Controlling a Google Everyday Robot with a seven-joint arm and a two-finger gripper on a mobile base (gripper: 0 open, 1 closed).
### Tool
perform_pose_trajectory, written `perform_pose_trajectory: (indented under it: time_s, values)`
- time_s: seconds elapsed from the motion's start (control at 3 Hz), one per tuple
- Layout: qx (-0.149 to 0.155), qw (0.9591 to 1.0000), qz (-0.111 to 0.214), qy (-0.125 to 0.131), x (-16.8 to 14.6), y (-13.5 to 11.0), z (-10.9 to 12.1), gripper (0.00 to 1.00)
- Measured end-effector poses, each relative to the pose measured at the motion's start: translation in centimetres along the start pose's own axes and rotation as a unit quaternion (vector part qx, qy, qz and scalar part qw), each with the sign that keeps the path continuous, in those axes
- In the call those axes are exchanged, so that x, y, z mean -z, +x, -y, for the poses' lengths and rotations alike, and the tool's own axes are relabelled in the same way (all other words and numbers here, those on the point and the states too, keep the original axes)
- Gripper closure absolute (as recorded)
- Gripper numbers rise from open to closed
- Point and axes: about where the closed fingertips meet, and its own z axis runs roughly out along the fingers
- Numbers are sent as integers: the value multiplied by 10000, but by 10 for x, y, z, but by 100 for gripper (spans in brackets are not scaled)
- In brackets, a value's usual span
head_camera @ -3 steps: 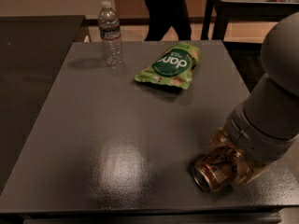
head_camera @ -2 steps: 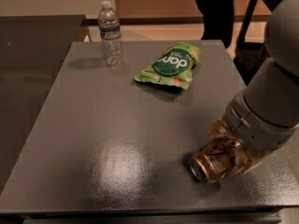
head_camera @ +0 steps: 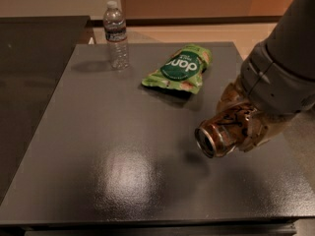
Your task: Pick orange can
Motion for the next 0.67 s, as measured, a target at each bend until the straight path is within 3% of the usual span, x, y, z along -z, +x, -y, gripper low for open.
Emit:
perform_pose_trajectory:
  time_s: [0.33, 0.67]
  values:
    - [-52, 9992, -114, 368, 31, -5, 19, 100]
    - [-52, 9992, -115, 370, 31, -5, 19, 100]
